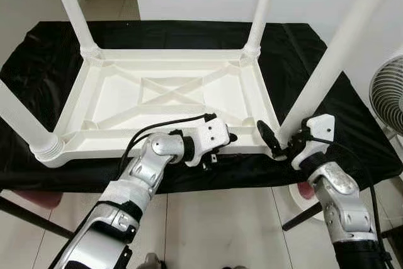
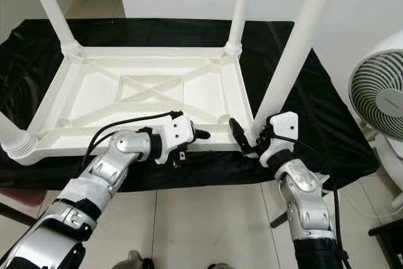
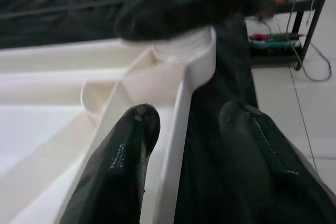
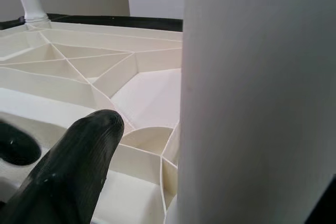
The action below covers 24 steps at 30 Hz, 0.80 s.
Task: Building children table
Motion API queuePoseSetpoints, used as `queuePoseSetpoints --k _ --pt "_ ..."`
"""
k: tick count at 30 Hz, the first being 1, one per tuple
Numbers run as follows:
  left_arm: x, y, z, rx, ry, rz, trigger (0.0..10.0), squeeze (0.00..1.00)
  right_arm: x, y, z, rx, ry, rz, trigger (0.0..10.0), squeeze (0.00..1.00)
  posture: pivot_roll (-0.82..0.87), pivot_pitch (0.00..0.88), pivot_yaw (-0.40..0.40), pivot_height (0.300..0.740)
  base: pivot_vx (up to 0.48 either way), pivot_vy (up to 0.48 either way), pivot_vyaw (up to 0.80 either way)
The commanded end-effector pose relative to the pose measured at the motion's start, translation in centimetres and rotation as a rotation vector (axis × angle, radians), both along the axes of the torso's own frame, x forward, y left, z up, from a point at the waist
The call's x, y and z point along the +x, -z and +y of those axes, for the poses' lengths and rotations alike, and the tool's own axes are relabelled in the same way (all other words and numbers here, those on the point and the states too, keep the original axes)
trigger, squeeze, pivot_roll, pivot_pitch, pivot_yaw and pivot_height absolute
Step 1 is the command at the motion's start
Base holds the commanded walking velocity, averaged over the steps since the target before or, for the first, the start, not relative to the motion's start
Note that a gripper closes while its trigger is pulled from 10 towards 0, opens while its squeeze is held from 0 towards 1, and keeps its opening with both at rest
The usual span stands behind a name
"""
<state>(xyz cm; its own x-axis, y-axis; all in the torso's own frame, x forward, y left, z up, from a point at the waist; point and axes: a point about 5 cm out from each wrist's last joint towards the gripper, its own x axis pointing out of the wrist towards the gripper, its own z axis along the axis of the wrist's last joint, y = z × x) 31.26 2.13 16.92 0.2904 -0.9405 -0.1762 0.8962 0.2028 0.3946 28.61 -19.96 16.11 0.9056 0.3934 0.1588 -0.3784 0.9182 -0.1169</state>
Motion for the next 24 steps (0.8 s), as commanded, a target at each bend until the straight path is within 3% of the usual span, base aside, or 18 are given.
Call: queuePoseSetpoints --k 1,7,9,14,15,20,21,22,23,24 --pt "0.2 -0.1 0.2 -0.051 -0.115 0.019 10.0 0.00 0.0 0.0 -0.3 0.006 -0.014 0.012 10.0 0.00 0.04 0.080 -0.007 0.740 0.000 0.000 0.00" --pt "-0.3 -0.6 -0.1 -0.090 -0.119 0.006 10.0 0.00 0.1 -0.1 -0.4 0.009 -0.021 0.015 10.0 0.00 0.04 0.081 -0.008 0.740 0.000 0.000 0.00" --pt "-0.8 -1.1 -0.4 -0.142 -0.163 -0.001 10.0 0.00 0.1 0.0 -0.6 0.009 -0.021 0.015 10.0 0.00 0.04 0.080 -0.005 0.740 0.000 0.000 0.00" --pt "-0.9 -1.5 -0.4 -0.177 -0.192 -0.005 10.0 0.00 0.1 0.0 -0.7 0.004 -0.024 0.014 10.0 0.00 0.04 0.079 -0.005 0.740 0.000 0.000 0.00" --pt "-1.3 -1.9 -0.3 -0.219 -0.227 0.004 10.0 0.00 0.2 0.0 -0.9 -0.003 -0.036 0.014 10.0 0.00 0.04 0.075 -0.001 0.740 0.000 0.000 0.00" --pt "-2.0 -2.2 0.1 -0.248 -0.254 0.017 10.0 0.00 0.3 -0.1 -1.4 -0.021 -0.057 0.017 10.0 0.00 0.04 0.073 0.000 0.740 0.000 0.000 0.00" --pt "-2.5 -2.1 0.5 -0.245 -0.254 0.022 10.0 0.00 0.2 0.0 -1.6 -0.033 -0.075 0.026 7.1 0.00 0.04 0.063 -0.007 0.740 0.000 0.000 0.00" --pt "-2.9 -2.0 0.8 -0.240 -0.253 0.029 10.0 0.00 0.1 0.1 -1.7 -0.042 -0.094 0.038 2.5 0.00 0.04 0.058 -0.012 0.740 0.000 0.000 0.00" --pt "-2.9 -2.0 0.8 -0.240 -0.253 0.029 10.0 0.00 0.1 0.1 -1.7 -0.042 -0.094 0.038 2.5 0.00 0.04 0.058 -0.012 0.740 0.000 0.000 0.00" --pt "-3.2 -2.0 1.1 -0.238 -0.253 0.030 10.0 0.00 0.1 0.1 -1.9 -0.048 -0.107 0.049 1.3 0.00 0.04 0.058 -0.012 0.740 0.000 0.000 0.00"
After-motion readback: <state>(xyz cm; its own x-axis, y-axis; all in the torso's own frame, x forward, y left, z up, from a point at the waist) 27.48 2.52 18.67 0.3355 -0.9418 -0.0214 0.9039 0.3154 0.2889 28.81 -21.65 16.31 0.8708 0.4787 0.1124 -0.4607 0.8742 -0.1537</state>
